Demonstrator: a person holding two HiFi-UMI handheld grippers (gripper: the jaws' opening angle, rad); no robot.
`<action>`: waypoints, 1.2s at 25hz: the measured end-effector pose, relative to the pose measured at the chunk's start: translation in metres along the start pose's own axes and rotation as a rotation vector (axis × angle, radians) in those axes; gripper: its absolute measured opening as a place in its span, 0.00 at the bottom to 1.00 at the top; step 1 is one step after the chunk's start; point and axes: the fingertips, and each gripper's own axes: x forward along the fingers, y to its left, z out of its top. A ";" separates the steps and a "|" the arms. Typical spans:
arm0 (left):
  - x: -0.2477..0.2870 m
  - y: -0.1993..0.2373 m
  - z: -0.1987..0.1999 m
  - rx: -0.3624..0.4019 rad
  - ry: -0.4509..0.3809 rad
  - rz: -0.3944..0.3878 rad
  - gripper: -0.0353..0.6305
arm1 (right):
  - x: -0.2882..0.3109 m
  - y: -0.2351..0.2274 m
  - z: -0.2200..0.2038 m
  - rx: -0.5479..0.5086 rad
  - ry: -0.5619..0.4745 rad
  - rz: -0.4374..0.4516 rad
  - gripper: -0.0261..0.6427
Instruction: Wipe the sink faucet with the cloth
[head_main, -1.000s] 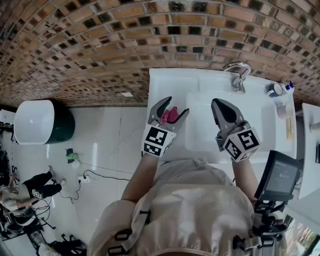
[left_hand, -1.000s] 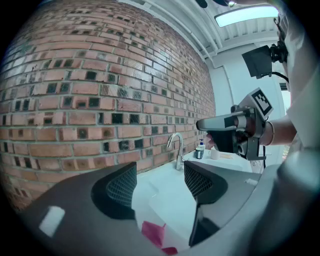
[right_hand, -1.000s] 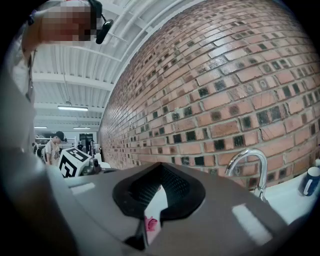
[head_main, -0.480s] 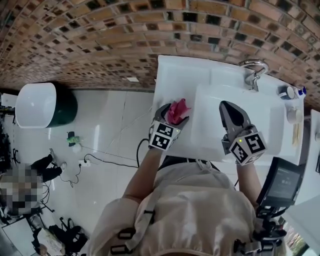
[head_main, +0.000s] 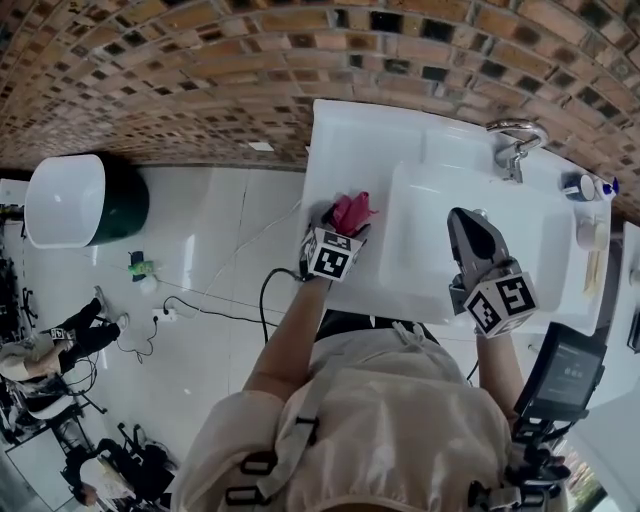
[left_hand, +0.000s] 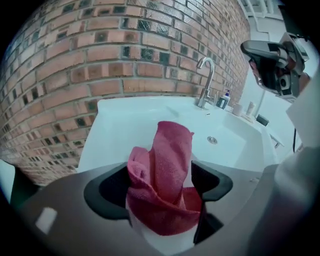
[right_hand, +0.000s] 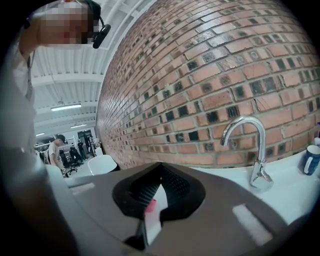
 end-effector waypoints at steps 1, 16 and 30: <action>0.002 0.003 -0.001 0.000 0.002 0.019 0.60 | 0.001 0.000 -0.002 0.002 0.004 0.000 0.02; 0.005 0.019 0.016 -0.003 0.012 0.083 0.25 | 0.004 -0.020 0.004 0.008 -0.011 -0.013 0.02; -0.058 -0.079 0.264 0.172 -0.530 -0.134 0.22 | -0.049 -0.062 0.055 -0.017 -0.158 -0.146 0.02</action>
